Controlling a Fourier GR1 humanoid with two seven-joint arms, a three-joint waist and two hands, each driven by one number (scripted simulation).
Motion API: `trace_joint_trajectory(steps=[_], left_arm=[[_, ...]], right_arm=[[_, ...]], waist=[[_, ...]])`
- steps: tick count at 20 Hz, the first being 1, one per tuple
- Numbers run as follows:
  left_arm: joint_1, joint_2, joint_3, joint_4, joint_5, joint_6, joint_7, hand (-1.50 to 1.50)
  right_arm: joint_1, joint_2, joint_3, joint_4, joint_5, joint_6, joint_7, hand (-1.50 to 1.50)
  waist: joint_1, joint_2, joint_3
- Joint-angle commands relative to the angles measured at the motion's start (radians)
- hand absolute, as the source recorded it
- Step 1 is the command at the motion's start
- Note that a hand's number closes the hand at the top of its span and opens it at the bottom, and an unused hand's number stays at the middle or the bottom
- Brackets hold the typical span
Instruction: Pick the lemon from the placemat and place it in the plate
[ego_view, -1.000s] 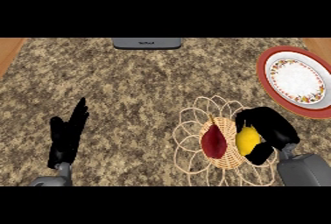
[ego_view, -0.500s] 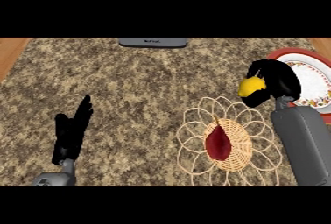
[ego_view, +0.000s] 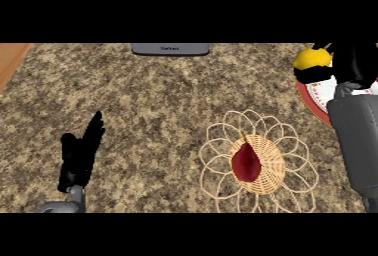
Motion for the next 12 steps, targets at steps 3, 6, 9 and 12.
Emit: trace_joint_trajectory(steps=[3,6,9,12], left_arm=[[-0.045,-0.002,0.031,0.106,0.0,-0.01,-0.056,0.0],[-0.007,-0.011,0.015,0.058,-0.019,0.005,-0.053,0.0],[-0.058,-0.007,0.024,0.046,-0.015,-0.001,0.005,0.0],[-0.049,-0.001,0.048,0.107,0.01,-0.032,-0.077,0.0]], right_arm=[[-0.019,-0.072,-0.103,0.105,-0.031,-0.064,-0.019,1.5],[-0.066,-0.117,-0.159,0.206,-0.068,-0.092,-0.064,1.5],[-0.132,-0.131,-0.158,0.31,-0.038,-0.109,-0.025,1.5],[-0.164,-0.165,-0.178,0.48,-0.034,-0.154,-0.1,1.5]], waist=[[-0.01,0.002,0.0],[-0.003,0.002,0.0],[-0.002,0.002,0.0],[0.007,0.006,0.0]])
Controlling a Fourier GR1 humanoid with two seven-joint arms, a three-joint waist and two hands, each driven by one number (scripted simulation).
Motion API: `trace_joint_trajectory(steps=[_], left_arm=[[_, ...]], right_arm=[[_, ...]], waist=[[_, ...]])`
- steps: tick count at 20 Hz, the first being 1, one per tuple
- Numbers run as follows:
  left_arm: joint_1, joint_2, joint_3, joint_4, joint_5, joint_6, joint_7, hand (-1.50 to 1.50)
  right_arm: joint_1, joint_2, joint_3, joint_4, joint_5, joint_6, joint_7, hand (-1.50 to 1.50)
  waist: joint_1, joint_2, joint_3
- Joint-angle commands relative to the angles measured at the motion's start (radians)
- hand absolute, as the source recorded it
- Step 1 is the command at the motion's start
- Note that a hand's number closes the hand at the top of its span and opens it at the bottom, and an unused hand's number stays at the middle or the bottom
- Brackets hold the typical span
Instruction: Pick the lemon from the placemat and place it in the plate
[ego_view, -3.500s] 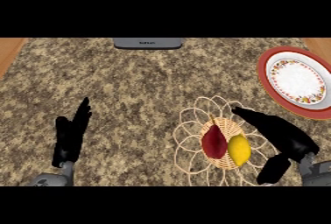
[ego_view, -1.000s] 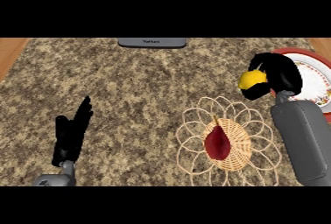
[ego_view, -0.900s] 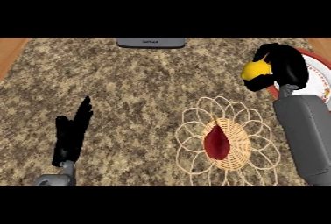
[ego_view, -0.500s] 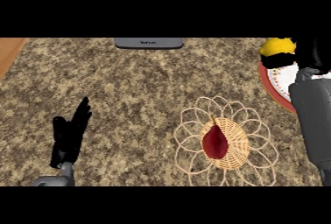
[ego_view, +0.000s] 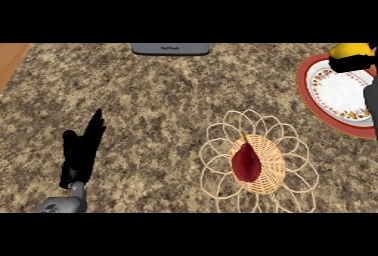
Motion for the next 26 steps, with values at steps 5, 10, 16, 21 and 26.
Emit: trace_joint_trajectory(steps=[5,10,16,21,26], left_arm=[[-0.037,0.02,0.004,-0.011,-0.021,-0.01,0.034,0.0],[-0.024,-0.02,-0.026,-0.01,-0.03,0.003,0.024,0.0],[0.011,-0.04,-0.035,-0.032,-0.032,0.013,0.0,0.0],[0.004,-0.018,-0.016,-0.007,-0.017,-0.018,-0.026,0.0],[0.023,-0.019,-0.014,-0.022,-0.027,-0.001,-0.002,0.0]], right_arm=[[-0.079,-0.089,-0.056,0.343,-0.001,-0.091,-0.13,1.5],[-0.093,-0.157,-0.099,0.475,-0.047,0.051,-0.168,1.5],[-0.068,-0.174,-0.089,0.586,-0.048,0.194,-0.207,1.5],[-0.028,-0.2,-0.115,0.603,-0.089,0.268,-0.387,-1.5],[-0.044,-0.179,-0.232,0.545,-0.221,0.227,-0.553,-1.5]], waist=[[0.015,0.006,0.001],[0.03,0.013,0.003],[0.035,0.013,0.003],[0.022,0.011,0.003],[0.018,0.007,0.004]])
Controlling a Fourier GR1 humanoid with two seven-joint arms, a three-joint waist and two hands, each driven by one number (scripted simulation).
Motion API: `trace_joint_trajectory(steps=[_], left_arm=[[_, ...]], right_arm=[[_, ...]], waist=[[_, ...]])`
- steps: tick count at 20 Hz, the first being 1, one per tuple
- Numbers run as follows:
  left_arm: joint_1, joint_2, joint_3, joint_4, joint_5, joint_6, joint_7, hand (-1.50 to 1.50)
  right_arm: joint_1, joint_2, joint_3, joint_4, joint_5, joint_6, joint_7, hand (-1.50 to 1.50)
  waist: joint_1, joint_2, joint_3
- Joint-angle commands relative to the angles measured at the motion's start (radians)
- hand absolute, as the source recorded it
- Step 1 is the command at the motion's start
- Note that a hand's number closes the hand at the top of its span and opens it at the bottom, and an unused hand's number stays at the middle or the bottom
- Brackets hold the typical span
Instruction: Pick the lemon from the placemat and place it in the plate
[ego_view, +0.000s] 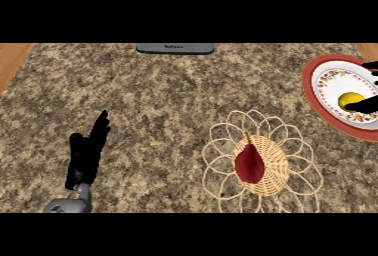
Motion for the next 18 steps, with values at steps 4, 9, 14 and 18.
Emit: trace_joint_trajectory(steps=[4,9,14,18], left_arm=[[-0.007,0.006,0.017,-0.017,0.006,0.007,0.01,0.0],[-0.015,-0.002,0.014,-0.002,-0.007,0.018,0.016,0.0],[0.019,0.015,0.025,0.015,0.013,-0.024,-0.023,0.0],[0.004,-0.006,0.004,-0.039,-0.008,0.003,0.039,0.0]], right_arm=[[-0.018,-0.006,-0.25,-0.039,-0.269,0.019,-0.22,-1.5],[0.076,-0.03,-0.344,-0.011,-0.387,0.138,-0.311,-1.5],[0.11,-0.074,-0.346,0.006,-0.419,0.223,-0.362,-1.5],[0.113,-0.07,-0.336,0.002,-0.437,0.251,-0.387,-1.5]], waist=[[-0.011,-0.003,0.003],[-0.024,-0.007,-0.001],[-0.008,-0.003,-0.001],[-0.006,-0.004,-0.001]])
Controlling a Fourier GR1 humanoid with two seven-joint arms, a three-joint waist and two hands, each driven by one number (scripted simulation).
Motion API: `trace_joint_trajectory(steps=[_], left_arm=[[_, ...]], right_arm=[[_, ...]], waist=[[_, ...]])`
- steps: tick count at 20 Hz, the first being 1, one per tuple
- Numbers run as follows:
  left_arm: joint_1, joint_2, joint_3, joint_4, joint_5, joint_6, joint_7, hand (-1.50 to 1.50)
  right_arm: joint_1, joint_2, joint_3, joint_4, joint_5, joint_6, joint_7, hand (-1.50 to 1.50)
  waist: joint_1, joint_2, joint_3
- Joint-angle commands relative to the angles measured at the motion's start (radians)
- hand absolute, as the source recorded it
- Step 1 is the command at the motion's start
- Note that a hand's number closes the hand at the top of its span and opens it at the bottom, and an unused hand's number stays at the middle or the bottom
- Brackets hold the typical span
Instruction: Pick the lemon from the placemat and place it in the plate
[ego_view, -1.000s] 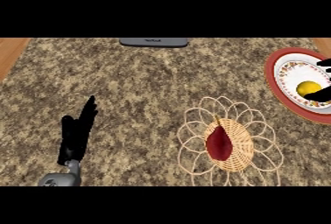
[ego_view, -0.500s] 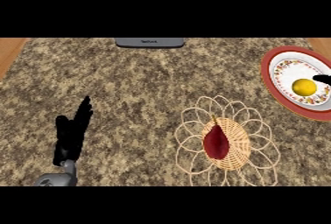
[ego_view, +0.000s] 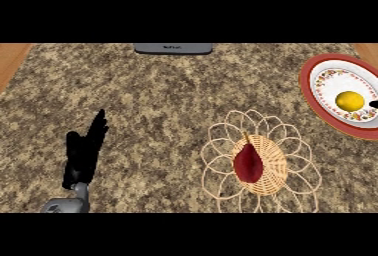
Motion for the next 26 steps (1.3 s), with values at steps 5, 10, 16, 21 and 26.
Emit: trace_joint_trajectory(steps=[5,10,16,21,26], left_arm=[[0.004,-0.003,-0.021,-0.074,-0.013,-0.003,0.068,0.0],[0.008,0.025,0.024,-0.044,0.013,-0.031,0.029,0.0],[0.026,0.004,0.004,0.004,0.006,-0.041,-0.024,0.0],[-0.094,-0.01,0.018,0.038,-0.023,0.006,0.046,0.0],[-0.033,-0.007,0.024,0.061,-0.001,-0.025,-0.018,0.0]], right_arm=[[0.041,-0.013,0.017,0.006,-0.025,0.051,-0.097,-1.5],[0.019,0.062,0.048,0.007,-0.017,-0.091,-0.07,-1.5],[0.021,0.018,0.056,0.022,-0.008,-0.152,-0.025,-1.5],[0.066,0.053,0.072,0.031,-0.019,-0.152,-0.054,-1.5],[0.09,-0.022,0.074,0.042,-0.013,-0.142,-0.047,-1.5]], waist=[[0.008,0.002,0.001],[0.009,0.002,0.0],[0.018,0.006,0.001],[0.0,0.003,0.0],[0.01,0.008,0.001]])
